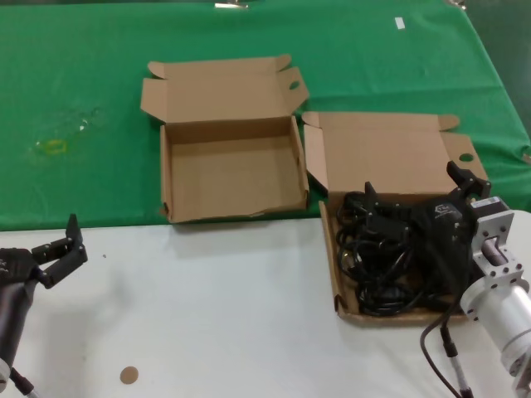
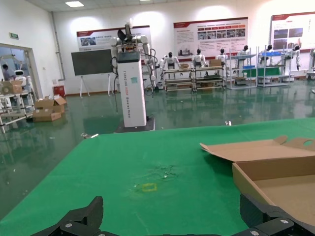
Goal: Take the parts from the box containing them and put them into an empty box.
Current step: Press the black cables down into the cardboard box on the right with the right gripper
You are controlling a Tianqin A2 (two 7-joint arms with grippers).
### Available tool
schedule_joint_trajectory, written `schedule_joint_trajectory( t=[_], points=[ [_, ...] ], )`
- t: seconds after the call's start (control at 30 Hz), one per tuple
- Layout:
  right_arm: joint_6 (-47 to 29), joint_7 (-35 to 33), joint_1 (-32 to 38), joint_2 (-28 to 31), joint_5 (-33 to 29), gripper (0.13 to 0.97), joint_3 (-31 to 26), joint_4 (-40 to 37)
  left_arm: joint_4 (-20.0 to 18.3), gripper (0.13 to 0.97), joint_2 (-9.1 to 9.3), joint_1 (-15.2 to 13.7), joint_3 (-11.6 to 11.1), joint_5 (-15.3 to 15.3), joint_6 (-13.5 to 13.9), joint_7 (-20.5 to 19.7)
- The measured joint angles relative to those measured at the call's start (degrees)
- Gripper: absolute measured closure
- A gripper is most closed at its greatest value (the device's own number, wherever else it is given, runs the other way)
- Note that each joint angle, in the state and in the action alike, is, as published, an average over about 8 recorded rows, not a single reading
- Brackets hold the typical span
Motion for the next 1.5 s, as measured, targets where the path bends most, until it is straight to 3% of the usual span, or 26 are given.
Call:
schedule_joint_trajectory(
  t=[1.5],
  points=[
    [0.0, 0.0, 0.0, 0.0, 0.0, 0.129, 0.0, 0.0, 0.0, 0.133, 0.0, 0.0, 0.0, 0.0, 0.0, 0.0]
  ],
)
